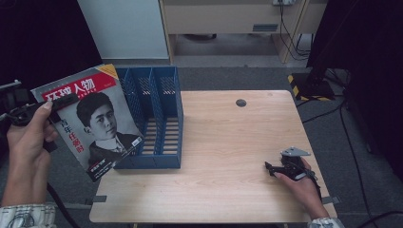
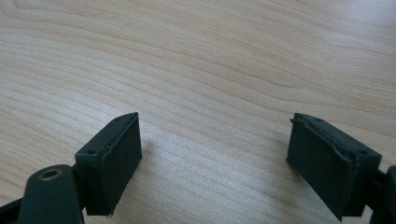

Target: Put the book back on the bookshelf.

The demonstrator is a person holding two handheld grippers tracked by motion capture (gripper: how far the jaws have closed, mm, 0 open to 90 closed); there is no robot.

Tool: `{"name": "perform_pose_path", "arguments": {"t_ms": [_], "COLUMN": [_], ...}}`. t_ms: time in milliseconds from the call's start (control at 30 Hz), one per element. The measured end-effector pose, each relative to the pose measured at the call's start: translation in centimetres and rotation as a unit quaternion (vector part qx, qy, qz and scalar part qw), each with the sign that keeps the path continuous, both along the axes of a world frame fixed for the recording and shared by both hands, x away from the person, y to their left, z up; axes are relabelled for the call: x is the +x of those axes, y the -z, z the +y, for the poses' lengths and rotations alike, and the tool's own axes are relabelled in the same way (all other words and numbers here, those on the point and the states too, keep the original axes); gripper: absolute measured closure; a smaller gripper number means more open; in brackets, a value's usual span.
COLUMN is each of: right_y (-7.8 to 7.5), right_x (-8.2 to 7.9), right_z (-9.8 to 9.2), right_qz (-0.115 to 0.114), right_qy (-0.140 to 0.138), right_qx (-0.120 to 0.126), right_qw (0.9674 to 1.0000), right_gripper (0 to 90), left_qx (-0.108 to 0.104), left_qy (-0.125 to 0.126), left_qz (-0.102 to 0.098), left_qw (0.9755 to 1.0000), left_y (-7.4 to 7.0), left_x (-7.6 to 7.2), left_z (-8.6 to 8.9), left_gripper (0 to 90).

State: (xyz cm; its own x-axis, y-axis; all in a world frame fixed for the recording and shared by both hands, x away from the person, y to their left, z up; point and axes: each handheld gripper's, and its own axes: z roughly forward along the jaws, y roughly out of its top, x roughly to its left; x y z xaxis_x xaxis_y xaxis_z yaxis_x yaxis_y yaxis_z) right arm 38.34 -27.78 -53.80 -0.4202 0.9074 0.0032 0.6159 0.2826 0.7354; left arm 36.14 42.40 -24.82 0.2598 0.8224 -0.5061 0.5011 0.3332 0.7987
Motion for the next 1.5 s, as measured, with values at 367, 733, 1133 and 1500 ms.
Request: {"name": "perform_pose_path", "arguments": {"t_ms": [367,733,1133,1500], "right_y": [0.0,0.0,0.0,0.0], "right_x": [0.0,0.0,0.0,0.0], "right_z": [0.0,0.0,0.0,0.0], "right_qz": [0.0,0.001,0.002,0.002], "right_qy": [0.0,0.002,0.002,0.003], "right_qx": [0.0,0.001,0.001,0.001], "right_qw": [1.0,1.0,1.0,1.0], "right_gripper": [17.8,17.8,17.8,17.8], "left_qx": [0.019,0.046,0.081,0.095], "left_qy": [-0.009,-0.012,-0.012,-0.026], "left_qz": [0.001,-0.004,0.001,-0.002], "left_qw": [0.9998,0.9988,0.9967,0.9951], "left_y": [-0.2,0.0,0.6,1.1], "left_x": [0.2,0.9,2.4,3.4], "left_z": [1.5,2.5,1.6,0.4], "left_gripper": [86.1,86.1,86.2,86.2]}}
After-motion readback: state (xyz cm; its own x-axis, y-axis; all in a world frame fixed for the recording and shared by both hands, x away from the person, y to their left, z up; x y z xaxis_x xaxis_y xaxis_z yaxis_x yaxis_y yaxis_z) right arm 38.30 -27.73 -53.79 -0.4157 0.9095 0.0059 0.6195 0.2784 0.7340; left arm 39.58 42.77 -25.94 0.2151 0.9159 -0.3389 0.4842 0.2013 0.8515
